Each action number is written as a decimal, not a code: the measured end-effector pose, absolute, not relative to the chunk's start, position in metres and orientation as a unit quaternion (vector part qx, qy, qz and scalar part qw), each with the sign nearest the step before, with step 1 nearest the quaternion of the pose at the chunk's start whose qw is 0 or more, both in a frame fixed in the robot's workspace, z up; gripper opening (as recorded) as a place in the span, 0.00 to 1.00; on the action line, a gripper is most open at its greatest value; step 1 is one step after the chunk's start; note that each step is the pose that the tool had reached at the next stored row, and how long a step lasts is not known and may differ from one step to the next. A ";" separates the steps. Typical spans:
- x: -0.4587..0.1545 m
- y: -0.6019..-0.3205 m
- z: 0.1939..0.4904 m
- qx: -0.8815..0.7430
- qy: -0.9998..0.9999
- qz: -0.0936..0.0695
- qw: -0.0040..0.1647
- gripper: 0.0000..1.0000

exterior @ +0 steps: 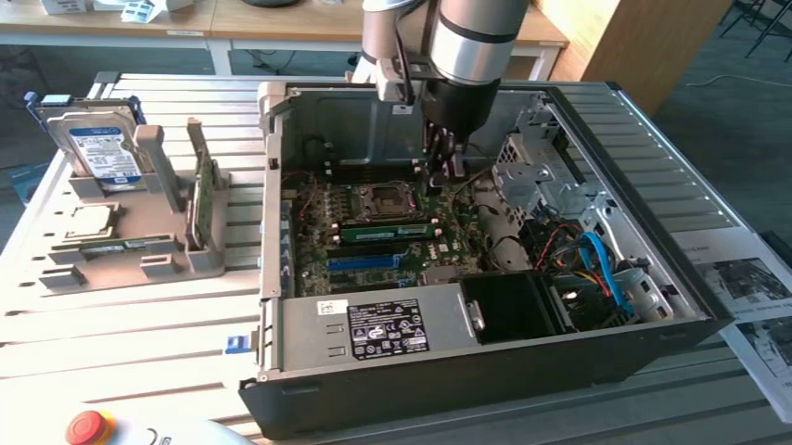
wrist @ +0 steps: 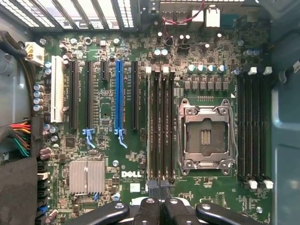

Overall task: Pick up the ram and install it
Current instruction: 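Press down the ram until it locks into place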

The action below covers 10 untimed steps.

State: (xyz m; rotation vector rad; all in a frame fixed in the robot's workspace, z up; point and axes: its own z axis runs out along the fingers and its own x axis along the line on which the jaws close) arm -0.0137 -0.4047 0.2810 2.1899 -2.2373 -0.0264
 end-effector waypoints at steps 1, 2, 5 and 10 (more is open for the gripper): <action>-0.014 -0.405 0.280 0.699 -0.715 -0.008 0.006 0.11; -0.014 -0.405 0.278 0.699 -0.715 -0.008 0.006 0.11; -0.014 -0.405 0.274 0.699 -0.715 -0.007 0.006 0.11; -0.014 -0.405 0.267 0.699 -0.715 -0.006 0.008 0.11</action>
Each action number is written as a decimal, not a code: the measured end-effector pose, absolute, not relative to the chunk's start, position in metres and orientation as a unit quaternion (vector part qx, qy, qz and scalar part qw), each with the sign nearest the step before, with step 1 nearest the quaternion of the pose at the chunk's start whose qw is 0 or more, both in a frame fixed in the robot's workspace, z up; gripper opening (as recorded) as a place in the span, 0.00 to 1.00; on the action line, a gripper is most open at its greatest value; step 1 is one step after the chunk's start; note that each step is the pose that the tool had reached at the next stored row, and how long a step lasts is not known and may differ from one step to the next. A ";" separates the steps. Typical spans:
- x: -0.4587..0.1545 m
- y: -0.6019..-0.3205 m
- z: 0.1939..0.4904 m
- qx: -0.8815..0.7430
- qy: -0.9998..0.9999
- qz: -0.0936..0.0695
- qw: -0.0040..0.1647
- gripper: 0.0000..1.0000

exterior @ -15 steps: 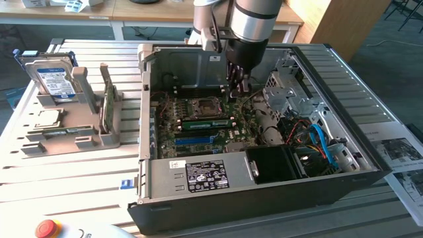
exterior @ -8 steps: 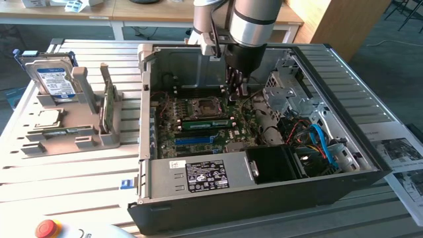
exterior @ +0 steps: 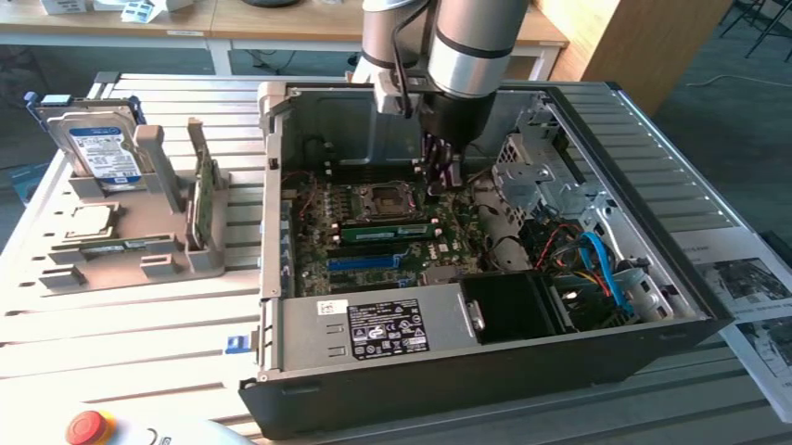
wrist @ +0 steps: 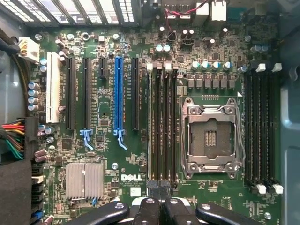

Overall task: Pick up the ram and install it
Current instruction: 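Press down the ram until it locks into place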

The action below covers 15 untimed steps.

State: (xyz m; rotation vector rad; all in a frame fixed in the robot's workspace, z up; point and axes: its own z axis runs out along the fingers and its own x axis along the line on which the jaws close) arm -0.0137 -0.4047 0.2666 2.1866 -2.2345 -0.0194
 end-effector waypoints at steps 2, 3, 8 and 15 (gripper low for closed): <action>-0.014 -0.405 0.264 0.699 -0.715 -0.006 0.008 0.11; -0.014 -0.405 0.262 0.699 -0.715 -0.006 0.008 0.11; -0.014 -0.405 0.255 0.699 -0.715 -0.004 0.009 0.11; -0.014 -0.405 0.243 0.699 -0.715 -0.002 0.011 0.11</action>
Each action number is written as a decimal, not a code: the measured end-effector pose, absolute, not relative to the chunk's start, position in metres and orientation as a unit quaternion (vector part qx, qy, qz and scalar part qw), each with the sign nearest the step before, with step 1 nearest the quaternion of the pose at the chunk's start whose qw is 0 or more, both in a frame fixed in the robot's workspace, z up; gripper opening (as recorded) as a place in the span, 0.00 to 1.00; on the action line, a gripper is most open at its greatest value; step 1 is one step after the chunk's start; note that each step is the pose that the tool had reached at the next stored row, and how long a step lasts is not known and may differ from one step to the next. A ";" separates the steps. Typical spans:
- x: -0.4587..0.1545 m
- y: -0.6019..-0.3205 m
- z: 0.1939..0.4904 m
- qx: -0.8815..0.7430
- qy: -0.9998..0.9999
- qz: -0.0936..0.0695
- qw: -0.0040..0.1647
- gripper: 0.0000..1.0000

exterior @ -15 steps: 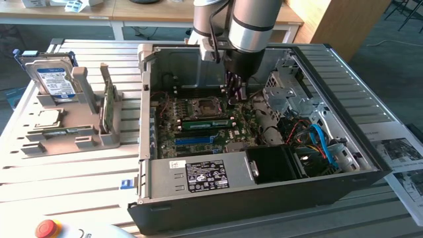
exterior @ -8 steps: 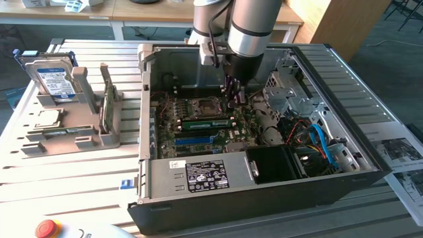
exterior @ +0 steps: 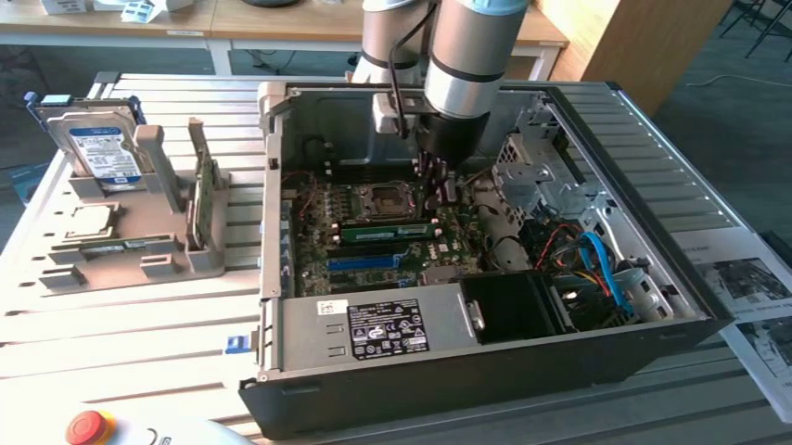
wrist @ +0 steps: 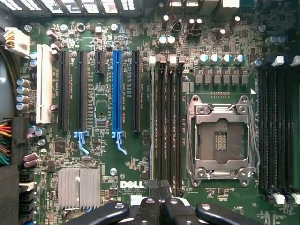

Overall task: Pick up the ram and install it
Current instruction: 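Press down the ram until it locks into place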

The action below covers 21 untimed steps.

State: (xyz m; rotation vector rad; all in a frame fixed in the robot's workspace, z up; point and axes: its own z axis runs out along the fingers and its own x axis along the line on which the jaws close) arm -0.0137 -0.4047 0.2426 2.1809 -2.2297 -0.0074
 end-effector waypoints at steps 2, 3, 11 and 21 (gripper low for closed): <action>-0.014 -0.408 0.242 0.699 -0.715 -0.002 0.011 0.11; -0.014 -0.409 0.242 0.699 -0.715 -0.002 0.011 0.11; -0.012 -0.411 0.242 0.699 -0.715 -0.002 0.011 0.11; -0.004 -0.411 0.242 0.699 -0.715 -0.003 0.011 0.11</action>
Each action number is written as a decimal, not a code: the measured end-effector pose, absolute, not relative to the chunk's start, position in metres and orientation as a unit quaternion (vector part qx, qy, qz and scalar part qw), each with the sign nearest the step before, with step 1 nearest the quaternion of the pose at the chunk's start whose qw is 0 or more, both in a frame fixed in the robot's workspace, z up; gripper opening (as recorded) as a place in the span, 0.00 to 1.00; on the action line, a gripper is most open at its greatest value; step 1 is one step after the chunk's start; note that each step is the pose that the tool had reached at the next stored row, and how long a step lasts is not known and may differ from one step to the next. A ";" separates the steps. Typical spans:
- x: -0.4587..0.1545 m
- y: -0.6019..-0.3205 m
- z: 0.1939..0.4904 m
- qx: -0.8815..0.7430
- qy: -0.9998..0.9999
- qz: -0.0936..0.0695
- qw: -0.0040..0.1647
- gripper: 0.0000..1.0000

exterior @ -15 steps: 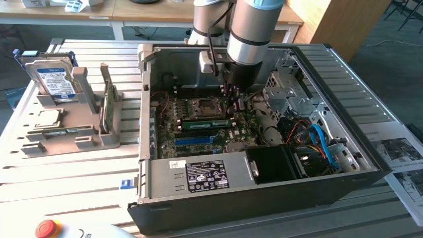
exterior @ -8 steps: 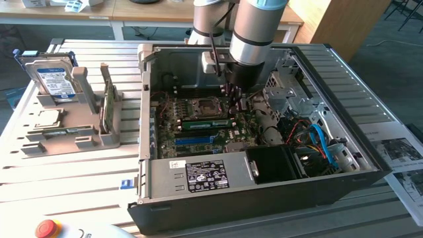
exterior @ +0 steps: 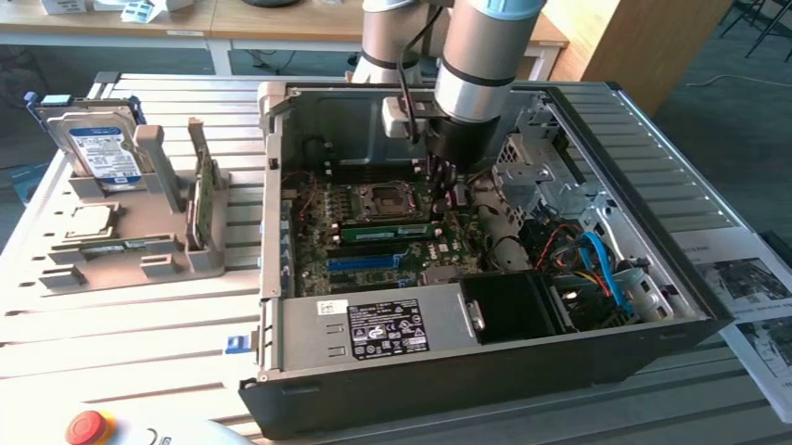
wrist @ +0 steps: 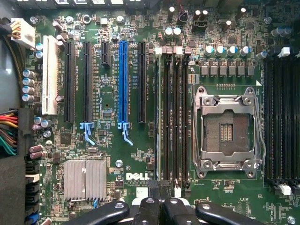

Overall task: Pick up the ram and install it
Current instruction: 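Press down the ram until it locks into place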

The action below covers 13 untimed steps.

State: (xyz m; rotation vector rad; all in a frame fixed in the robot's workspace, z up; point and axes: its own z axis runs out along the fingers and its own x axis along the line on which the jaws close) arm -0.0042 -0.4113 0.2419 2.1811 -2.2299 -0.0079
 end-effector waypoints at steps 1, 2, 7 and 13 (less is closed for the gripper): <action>-0.004 -0.411 0.241 0.699 -0.715 -0.002 0.011 0.11; -0.004 -0.411 0.241 0.699 -0.715 -0.002 0.011 0.11; -0.004 -0.411 0.237 0.699 -0.715 -0.002 0.011 0.11; -0.004 -0.411 0.237 0.699 -0.715 -0.002 0.011 0.11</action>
